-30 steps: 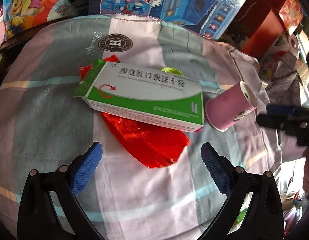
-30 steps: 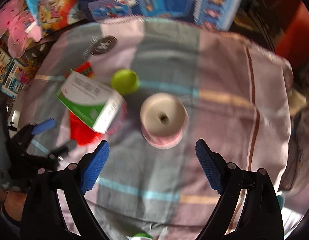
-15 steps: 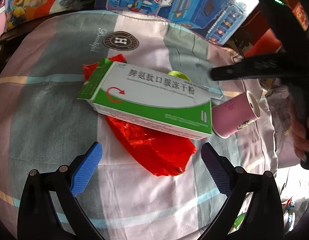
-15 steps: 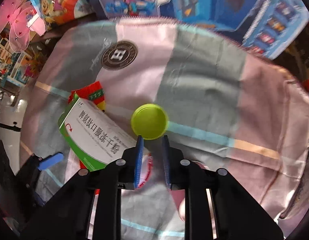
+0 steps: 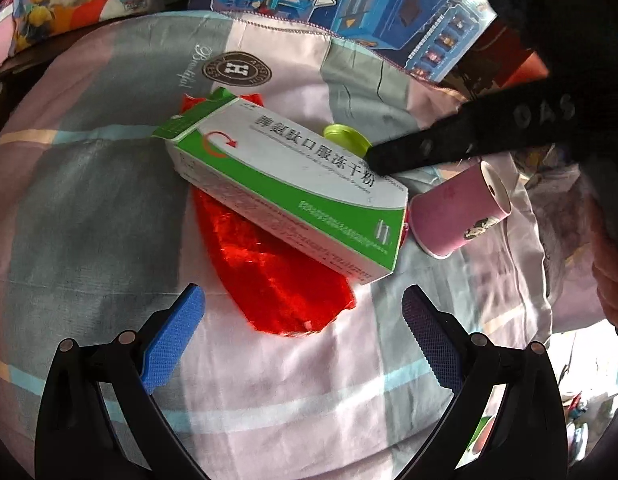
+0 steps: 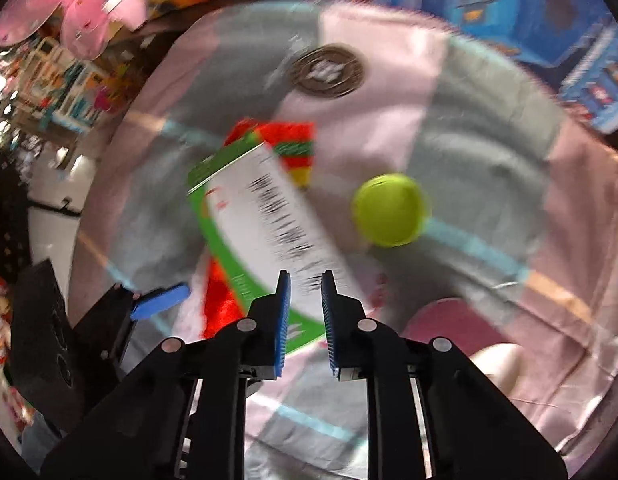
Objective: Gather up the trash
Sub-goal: 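Reach the left tool to the green-white medicine box while the right tool reaches the pink paper cup, then grasp the pink cup rim with the right tool while the left tool grasps the medicine box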
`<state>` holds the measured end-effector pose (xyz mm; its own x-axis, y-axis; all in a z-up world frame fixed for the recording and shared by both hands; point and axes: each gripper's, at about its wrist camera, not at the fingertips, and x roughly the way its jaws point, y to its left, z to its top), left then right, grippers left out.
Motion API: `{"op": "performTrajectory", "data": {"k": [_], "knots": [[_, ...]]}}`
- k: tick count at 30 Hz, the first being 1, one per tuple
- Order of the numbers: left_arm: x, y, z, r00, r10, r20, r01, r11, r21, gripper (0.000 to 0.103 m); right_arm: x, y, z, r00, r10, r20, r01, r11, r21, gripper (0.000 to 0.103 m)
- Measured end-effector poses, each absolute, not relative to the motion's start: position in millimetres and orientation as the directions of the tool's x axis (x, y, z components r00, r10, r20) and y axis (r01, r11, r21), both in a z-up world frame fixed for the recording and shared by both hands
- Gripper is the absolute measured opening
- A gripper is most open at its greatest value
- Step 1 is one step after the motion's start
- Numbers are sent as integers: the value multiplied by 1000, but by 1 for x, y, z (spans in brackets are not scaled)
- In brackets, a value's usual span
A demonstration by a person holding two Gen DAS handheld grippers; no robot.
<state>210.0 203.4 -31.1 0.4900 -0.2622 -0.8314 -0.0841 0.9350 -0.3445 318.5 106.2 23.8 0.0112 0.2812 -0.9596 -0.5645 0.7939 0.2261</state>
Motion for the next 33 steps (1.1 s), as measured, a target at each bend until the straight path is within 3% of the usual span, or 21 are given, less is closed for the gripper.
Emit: {"op": "performTrajectory", "data": {"k": [2,3,4,14,16,17,18,22,24,27,29,33], "knots": [[215,196,-30,492,-266,-829,-82,934,-349,99,324,96,29,36,269,-963,-549,810,206,28],[219,191,-30,491,-264,-830,-82,935,-346,99,328,88,32,63,250,-966,-543,821,177,44],[224,186,-31,485,-254,-837,-98,935,-341,99,331,83,34,85,239,-967,-540,827,157,53],[259,205,-48,512,-266,-817,-343,809,-478,99,344,39,21,96,213,-972,-493,859,140,57],[262,203,-45,541,-239,-806,-341,814,-471,89,344,30,15,77,219,-973,-472,868,158,57],[264,199,-43,538,-240,-808,-324,826,-461,68,341,26,16,78,221,-972,-466,870,160,58],[267,197,-42,530,-238,-814,-316,835,-450,58,339,22,17,77,228,-971,-463,871,167,61],[270,189,-35,536,-231,-812,-270,865,-424,36,327,6,20,93,231,-968,-453,876,165,72],[270,183,-32,528,-254,-810,-230,876,-425,24,322,-3,18,111,199,-974,-447,885,130,73],[270,165,-28,506,-275,-818,-147,907,-395,21,314,-19,7,101,186,-977,-427,896,126,73],[269,152,-25,500,-278,-821,-101,922,-374,20,310,-30,1,112,184,-977,-410,904,123,57],[264,128,-25,471,-296,-831,-29,936,-350,20,303,-60,-2,116,228,-967,-352,919,175,54]]}}
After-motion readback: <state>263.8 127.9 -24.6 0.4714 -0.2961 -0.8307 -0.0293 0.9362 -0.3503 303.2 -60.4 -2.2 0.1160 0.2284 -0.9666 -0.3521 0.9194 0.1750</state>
